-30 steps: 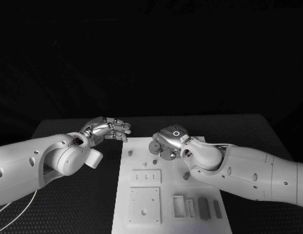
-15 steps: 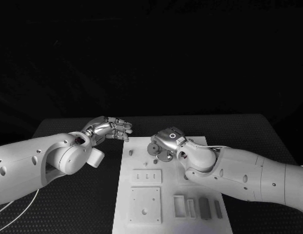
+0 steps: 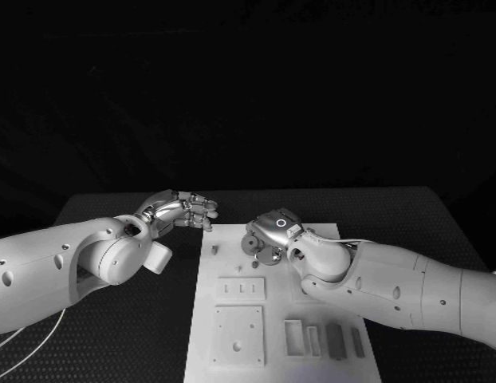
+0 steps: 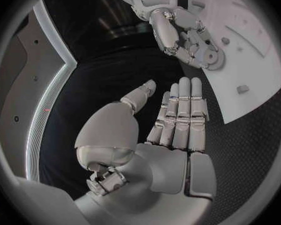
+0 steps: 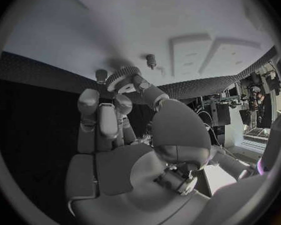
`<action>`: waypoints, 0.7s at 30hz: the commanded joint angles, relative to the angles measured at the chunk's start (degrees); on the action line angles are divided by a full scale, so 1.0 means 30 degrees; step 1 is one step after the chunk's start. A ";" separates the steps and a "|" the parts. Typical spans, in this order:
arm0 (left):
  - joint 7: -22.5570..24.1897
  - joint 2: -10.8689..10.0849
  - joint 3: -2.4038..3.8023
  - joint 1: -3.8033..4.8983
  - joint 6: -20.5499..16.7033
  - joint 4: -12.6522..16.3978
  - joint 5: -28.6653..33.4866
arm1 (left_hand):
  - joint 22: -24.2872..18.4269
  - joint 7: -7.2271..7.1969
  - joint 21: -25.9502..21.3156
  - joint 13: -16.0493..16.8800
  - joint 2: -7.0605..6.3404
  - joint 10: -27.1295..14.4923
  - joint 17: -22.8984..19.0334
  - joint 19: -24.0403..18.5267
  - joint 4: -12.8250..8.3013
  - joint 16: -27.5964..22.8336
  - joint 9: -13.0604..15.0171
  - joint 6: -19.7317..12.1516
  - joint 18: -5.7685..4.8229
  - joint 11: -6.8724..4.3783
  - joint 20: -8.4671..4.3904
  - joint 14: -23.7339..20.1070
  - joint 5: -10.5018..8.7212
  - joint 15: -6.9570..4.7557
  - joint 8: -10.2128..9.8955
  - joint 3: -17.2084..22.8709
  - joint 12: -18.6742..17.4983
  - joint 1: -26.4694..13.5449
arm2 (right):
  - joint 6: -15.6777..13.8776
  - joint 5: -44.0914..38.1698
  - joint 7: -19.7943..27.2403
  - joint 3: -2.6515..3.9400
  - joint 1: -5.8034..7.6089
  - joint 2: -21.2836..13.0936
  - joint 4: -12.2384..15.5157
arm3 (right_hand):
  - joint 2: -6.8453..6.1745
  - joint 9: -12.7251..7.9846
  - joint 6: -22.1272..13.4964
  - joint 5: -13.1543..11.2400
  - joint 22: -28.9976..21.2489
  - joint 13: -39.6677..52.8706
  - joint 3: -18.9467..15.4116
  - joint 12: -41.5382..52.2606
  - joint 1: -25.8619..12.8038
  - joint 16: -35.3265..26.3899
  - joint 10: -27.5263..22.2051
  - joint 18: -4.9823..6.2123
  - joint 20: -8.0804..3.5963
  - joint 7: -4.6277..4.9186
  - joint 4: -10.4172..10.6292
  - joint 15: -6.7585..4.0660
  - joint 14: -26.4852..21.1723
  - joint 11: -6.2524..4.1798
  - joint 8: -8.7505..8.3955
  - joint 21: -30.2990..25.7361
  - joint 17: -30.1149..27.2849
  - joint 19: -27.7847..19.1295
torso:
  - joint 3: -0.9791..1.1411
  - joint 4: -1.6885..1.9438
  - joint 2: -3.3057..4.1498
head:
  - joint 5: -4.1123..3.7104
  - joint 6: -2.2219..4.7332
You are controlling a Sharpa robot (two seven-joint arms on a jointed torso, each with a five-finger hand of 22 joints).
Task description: Assemble the parts on the task board
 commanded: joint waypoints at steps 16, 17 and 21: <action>0.0142 -0.0021 0.0017 0.0062 0.0312 0.0032 -0.0048 | 0.0033 0.0134 -0.0117 0.0030 -0.0016 0.0070 0.0058 0.0039 0.0019 -0.0114 -0.0023 0.0026 0.0312 0.0031 -0.0127 0.0191 -0.0086 -0.0009 -0.0085 0.0020 -0.0108 -0.0155 | 0.0492 0.0191 0.0052 -0.0047 -0.0115 -0.0447 -0.0019 | -0.0248 0.0300 0.1514 0.0040 0.0259 -0.0059 0.0057 -0.0208 0.0102 -0.0044 0.0115 0.1319 -0.0090 -0.0044 0.0070 -0.0024 -0.0099 0.0083 0.0070 -0.0020 -0.0302 0.0013 | 0.0036 -0.0045 -0.0013 | 0.0059 -0.0127; 0.0142 -0.0021 0.0017 0.0062 0.0327 0.0032 -0.0048 | 0.0034 0.0134 -0.0118 0.0030 -0.0015 0.0070 0.0059 0.0039 0.0019 -0.0116 -0.0023 0.0026 0.0312 0.0031 -0.0128 0.0191 -0.0086 -0.0009 -0.0086 0.0021 -0.0110 -0.0155 | 0.0457 0.0196 0.0052 -0.0047 -0.0122 -0.0467 -0.0012 | -0.0272 0.0300 0.1506 0.0040 0.0256 -0.0061 0.0058 -0.0215 0.0094 -0.0050 0.0110 0.1319 -0.0089 -0.0040 0.0079 -0.0020 -0.0104 0.0087 0.0063 -0.0026 -0.0313 0.0013 | 0.0039 -0.0047 -0.0012 | 0.0058 -0.0138; 0.0132 -0.0030 0.0017 0.0062 0.0303 0.0032 -0.0048 | 0.0035 0.0134 -0.0120 0.0031 -0.0014 0.0073 0.0064 0.0040 0.0018 -0.0122 -0.0023 0.0027 0.0312 0.0031 -0.0128 0.0193 -0.0086 -0.0009 -0.0086 0.0022 -0.0115 -0.0155 | 0.0375 0.0464 0.0088 -0.0047 -0.0135 -0.0447 -0.0030 | -0.0528 0.0301 0.1410 0.0042 0.0236 -0.0073 0.0081 -0.0280 0.0036 -0.0110 0.0055 0.1319 -0.0089 -0.0003 0.0176 0.0008 -0.0154 0.0123 -0.0008 -0.0081 -0.0434 0.0021 | 0.0042 -0.0040 -0.0007 | 0.0044 -0.0140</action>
